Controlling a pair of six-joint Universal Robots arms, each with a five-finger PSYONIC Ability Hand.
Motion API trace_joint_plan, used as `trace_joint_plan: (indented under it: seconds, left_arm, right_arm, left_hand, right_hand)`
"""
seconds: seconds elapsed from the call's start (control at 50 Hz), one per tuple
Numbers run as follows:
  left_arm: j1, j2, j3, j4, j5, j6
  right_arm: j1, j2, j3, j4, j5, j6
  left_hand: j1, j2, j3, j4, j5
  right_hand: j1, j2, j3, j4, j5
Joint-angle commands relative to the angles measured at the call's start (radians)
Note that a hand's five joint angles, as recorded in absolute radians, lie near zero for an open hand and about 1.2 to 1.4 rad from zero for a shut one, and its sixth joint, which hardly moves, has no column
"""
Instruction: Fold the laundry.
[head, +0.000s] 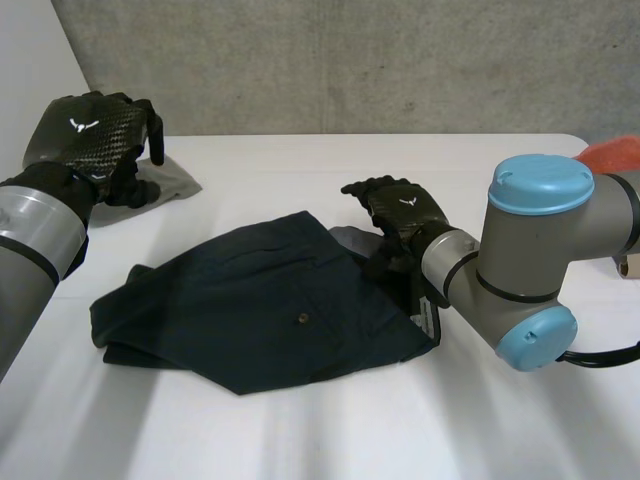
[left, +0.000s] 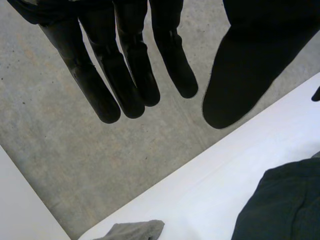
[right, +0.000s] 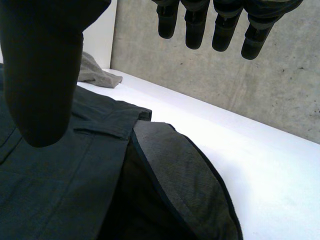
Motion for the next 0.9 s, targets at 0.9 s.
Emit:
trace_joint_plan:
  seconds: [0.9]
  left_arm:
    - [0.433,-0.399,-0.125,-0.015,0.266,0.210]
  right_arm:
    - [0.143,0.601,-0.857,0.204,0.029,-0.447]
  left_hand:
    - [0.029,0.009,0.006,0.009,0.008]
  right_hand:
    - [0.583,0.597,0.593,0.593,0.576]
